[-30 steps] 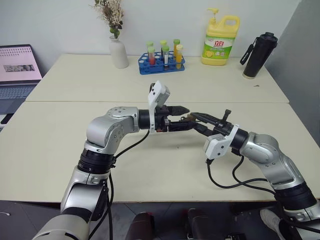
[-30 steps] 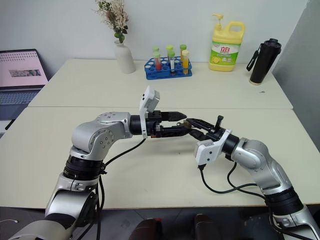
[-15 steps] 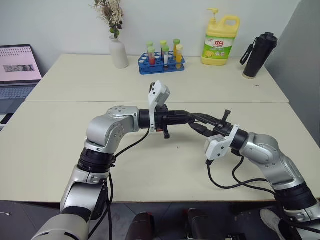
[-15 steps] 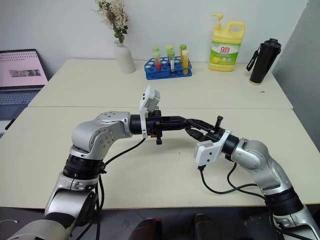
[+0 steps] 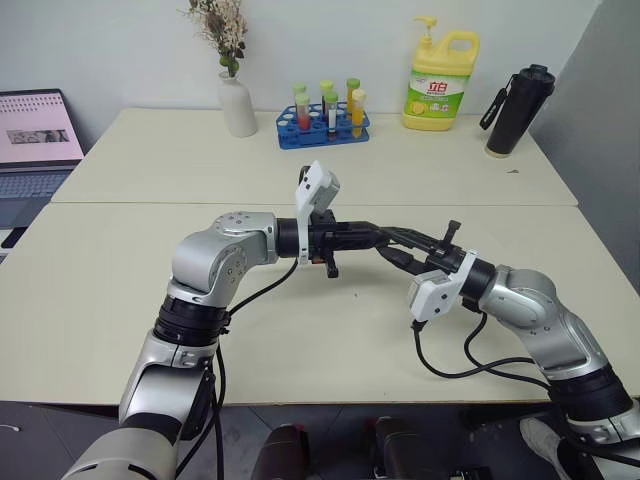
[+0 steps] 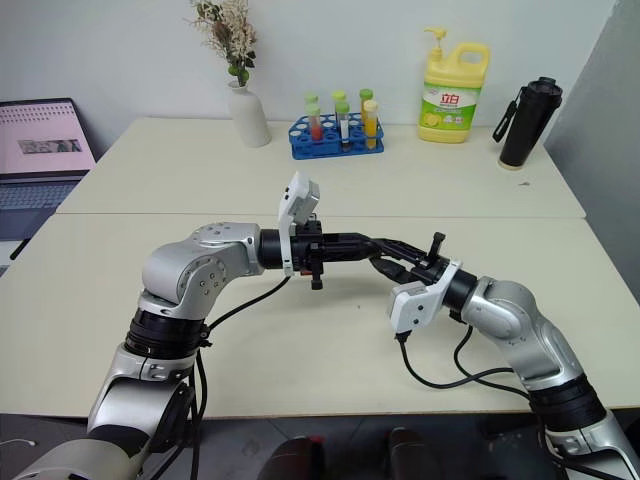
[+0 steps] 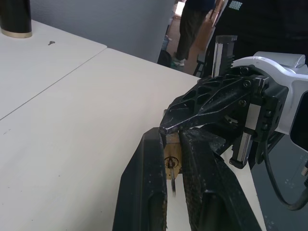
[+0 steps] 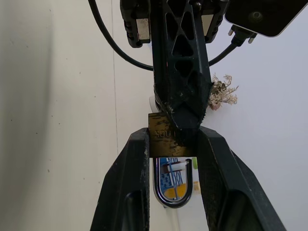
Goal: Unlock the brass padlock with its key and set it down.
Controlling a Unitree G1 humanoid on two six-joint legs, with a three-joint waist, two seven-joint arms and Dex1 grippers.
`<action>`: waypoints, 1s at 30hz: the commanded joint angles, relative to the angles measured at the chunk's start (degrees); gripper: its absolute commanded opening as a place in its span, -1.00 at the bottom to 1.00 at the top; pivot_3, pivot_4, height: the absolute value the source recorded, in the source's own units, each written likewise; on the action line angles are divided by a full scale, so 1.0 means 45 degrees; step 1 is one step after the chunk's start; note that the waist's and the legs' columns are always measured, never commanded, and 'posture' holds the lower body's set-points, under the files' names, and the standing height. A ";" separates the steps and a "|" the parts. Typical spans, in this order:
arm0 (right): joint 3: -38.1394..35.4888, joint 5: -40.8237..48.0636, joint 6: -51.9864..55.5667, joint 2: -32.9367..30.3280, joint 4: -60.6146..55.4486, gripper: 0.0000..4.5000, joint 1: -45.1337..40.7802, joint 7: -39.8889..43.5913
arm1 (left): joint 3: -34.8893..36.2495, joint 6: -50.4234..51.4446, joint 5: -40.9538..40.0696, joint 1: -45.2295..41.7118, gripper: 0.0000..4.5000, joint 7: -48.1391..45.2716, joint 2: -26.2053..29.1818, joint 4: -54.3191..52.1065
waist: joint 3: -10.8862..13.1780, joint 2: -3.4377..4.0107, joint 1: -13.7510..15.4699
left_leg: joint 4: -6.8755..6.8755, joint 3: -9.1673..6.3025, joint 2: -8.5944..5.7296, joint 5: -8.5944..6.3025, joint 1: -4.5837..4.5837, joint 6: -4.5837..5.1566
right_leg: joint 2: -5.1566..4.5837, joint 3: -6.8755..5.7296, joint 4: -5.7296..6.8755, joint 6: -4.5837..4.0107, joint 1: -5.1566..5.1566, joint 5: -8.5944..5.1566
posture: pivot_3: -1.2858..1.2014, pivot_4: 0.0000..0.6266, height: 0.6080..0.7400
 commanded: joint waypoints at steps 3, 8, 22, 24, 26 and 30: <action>-0.0259 -0.0076 -0.0104 0.0000 -0.0320 -0.59 -0.0267 -0.0226 | -0.0118 -0.0038 -0.0246 -0.0157 -0.94 -0.0356 0.0012 -0.0267 | 0.0000 0.0000 0.0001 | 0.0000 0.0000 0.0000 0.0000 0.0000 0.0000 | 0.0000 -0.0001 0.0000 0.0000 0.0000 0.0000 | 0.03 -0.52 1.00; -0.0315 -0.0060 -0.0054 -0.0050 -0.0287 -0.59 -0.0267 -0.0192 | -0.0104 -0.0054 -0.0241 -0.0152 -0.94 -0.0385 0.0030 -0.0263 | 0.0000 0.0000 0.0000 | 0.0000 0.0000 0.0000 0.0000 0.0000 0.0000 | 0.0000 0.0000 0.0000 0.0000 0.0000 0.0000 | 0.03 -0.52 1.00; -0.2174 0.2553 0.0648 -0.2013 -0.0814 0.17 0.1414 0.1258 | -0.0058 -0.0438 -0.0026 -0.0444 -0.94 -0.0702 0.0087 0.0280 | 0.0000 0.0000 0.0023 | -0.0001 0.0002 -0.0004 -0.0001 -0.0005 0.0001 | -0.0002 0.0003 -0.0004 0.0001 0.0001 0.0000 | 0.03 -0.52 1.00; -0.2210 0.5022 0.1048 -0.2858 -0.1422 0.17 0.2217 0.3023 | -0.0084 -0.0532 -0.0003 -0.0505 -0.94 -0.0770 0.0109 0.0408 | 0.0000 0.0001 0.0021 | 0.0000 0.0002 -0.0006 -0.0001 -0.0005 0.0002 | -0.0003 0.0002 -0.0004 0.0001 0.0003 -0.0001 | 0.03 -0.52 1.00; -0.2464 0.6549 0.1664 -0.3114 -0.1850 0.09 0.2573 0.3680 | -0.0116 -0.0593 -0.0003 -0.0542 -0.94 -0.0838 0.0129 0.0478 | 0.0000 -0.0001 0.0018 | -0.0002 0.0000 -0.0005 -0.0002 -0.0004 0.0003 | 0.0000 -0.0006 -0.0009 0.0001 0.0012 -0.0001 | 0.03 -0.52 1.00; -0.2450 0.7608 0.2770 -0.3110 -0.2694 -0.42 0.2512 0.4157 | -0.0195 -0.0667 -0.0036 -0.0558 -0.94 -0.1074 0.0195 0.0497 | 0.0000 0.0000 -0.0060 | -0.0002 0.0005 0.0002 -0.0002 0.0013 0.0004 | 0.0008 -0.0002 0.0001 0.0016 0.0012 -0.0009 | 0.03 -0.52 1.00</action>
